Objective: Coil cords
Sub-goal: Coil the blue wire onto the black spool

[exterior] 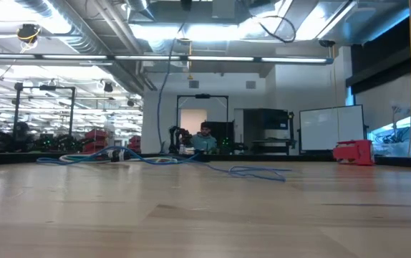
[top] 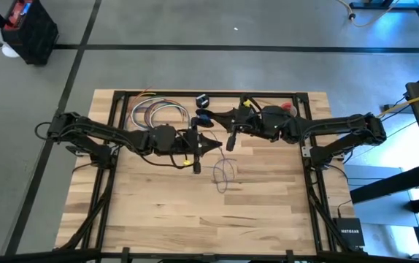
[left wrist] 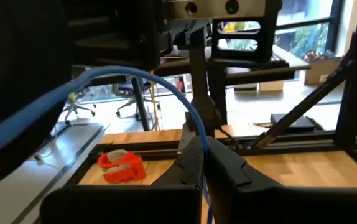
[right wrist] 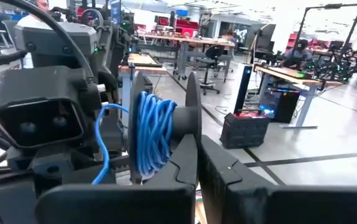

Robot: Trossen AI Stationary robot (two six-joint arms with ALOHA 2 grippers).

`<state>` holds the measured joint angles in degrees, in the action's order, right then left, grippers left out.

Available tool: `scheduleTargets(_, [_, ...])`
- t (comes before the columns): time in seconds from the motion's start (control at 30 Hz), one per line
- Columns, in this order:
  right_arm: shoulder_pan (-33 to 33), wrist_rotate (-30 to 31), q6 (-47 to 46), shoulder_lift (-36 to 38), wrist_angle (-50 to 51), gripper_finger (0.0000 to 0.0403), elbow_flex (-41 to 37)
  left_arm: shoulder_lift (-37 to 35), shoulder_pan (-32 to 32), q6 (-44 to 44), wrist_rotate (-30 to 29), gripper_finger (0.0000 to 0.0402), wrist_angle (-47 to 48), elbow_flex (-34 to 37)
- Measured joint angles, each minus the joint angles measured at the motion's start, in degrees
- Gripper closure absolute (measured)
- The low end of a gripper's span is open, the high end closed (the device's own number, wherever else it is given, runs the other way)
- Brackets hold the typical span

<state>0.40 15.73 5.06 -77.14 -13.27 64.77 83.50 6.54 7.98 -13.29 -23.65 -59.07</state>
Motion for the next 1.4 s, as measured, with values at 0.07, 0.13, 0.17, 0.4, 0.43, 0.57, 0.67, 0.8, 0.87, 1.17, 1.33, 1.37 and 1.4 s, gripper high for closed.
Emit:
scheduleTargets(0.07, [0.0, -0.1, 0.0, 0.0, 0.3, 0.0397, 0.0, 0.0, 0.2, 1.2, -0.1, 0.0401, 1.2, 0.0])
scheduleTargets(0.13, [0.0, -0.3, 0.2, 0.0, 1.0, 0.0397, 0.0, 0.0, 0.3, 1.9, -0.1, 0.0400, 4.4, 0.0])
scheduleTargets(0.17, [0.0, -0.4, 0.4, -0.1, 1.1, 0.0397, 0.0, 0.0, 0.3, 1.8, 0.0, 0.0394, 6.2, 0.0])
scheduleTargets(0.4, [-0.1, -0.3, 1.6, -0.2, 3.0, 0.0397, -0.1, 0.0, 0.2, -3.1, 0.1, 0.0304, 19.6, 0.0])
scheduleTargets(0.43, [-0.1, -0.3, 1.8, -0.2, 4.1, 0.0397, -0.1, -0.4, 0.4, -3.6, 0.0, 0.0291, 22.3, 0.0])
scheduleTargets(0.57, [0.0, 1.5, 3.2, -0.1, 7.2, 0.0397, -0.1, -2.4, 1.5, -6.2, 0.0, 0.0257, 36.2, 0.0])
scheduleTargets(0.67, [0.0, 2.2, 4.0, 0.7, 9.5, 0.0397, -0.1, -4.3, 2.1, -11.2, 0.0, 0.0248, 43.0, 0.0])
scheduleTargets(0.8, [0.0, 2.3, 4.0, 2.6, 12.4, 0.0397, -0.1, -5.9, 3.2, -15.1, -1.4, 0.0253, 48.3, 0.0])
scheduleTargets(0.87, [0.0, 2.3, 4.0, 3.1, 14.8, 0.0397, -0.1, -5.9, 3.3, -15.6, -1.8, 0.0258, 50.1, 0.0])
scheduleTargets(1.17, [-0.1, 3.3, 4.2, 8.0, 9.6, 0.0397, -11.1, -5.9, 3.2, -9.6, -6.0, 0.0268, 39.2, 1.4])
scheduleTargets(1.33, [-0.1, 2.4, 4.4, 12.5, -8.6, 0.0397, -23.4, -5.9, 1.1, -1.5, -3.6, 0.0269, 19.9, 5.3])
scheduleTargets(1.37, [-0.1, 1.8, 4.4, 12.6, -12.2, 0.0397, -25.4, -5.7, 0.1, -1.1, -1.7, 0.0269, 17.3, 5.7])
scheduleTargets(1.4, [0.0, 1.2, 4.4, 12.6, -16.0, 0.0397, -27.2, -5.4, -0.9, -0.9, 0.2, 0.0269, 14.2, 6.1])
